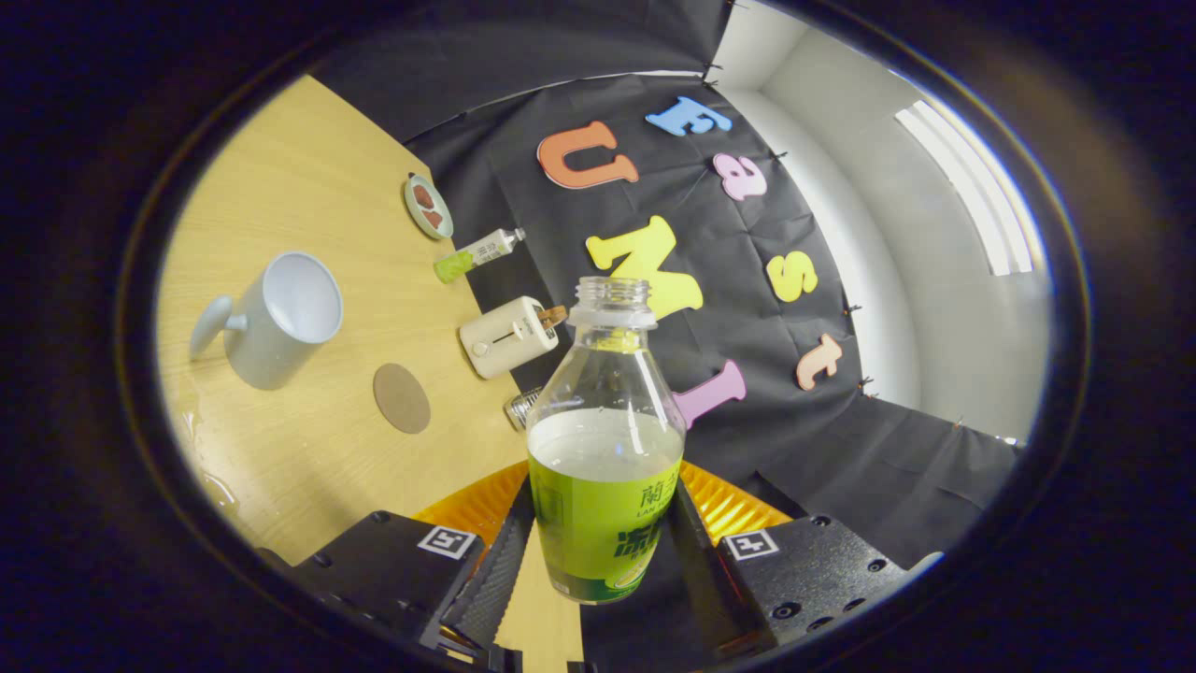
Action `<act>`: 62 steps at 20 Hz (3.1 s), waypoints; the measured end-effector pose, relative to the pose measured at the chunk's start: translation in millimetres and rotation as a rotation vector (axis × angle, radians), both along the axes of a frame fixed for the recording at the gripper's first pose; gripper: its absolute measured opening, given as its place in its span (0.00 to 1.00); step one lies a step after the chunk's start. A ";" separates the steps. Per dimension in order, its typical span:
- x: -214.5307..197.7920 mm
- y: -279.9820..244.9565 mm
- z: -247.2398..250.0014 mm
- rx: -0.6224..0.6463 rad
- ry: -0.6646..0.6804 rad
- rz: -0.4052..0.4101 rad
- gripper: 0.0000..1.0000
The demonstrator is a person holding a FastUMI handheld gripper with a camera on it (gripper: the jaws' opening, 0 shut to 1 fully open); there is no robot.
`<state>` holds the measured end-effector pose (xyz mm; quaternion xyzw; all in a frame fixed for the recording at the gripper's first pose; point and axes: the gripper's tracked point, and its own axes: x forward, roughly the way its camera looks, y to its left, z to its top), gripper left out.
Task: Take the bottle from table, then pour the juice into the cup, finally place the bottle on the coaster
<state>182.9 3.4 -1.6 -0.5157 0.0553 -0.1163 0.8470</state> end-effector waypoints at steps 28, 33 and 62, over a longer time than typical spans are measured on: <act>16.7 63.1 3.3 -0.641 -0.036 -0.002 0.81; 17.1 55.1 -3.1 -0.639 0.030 -0.058 0.81; 17.7 76.6 27.6 -0.910 -0.010 -0.065 0.79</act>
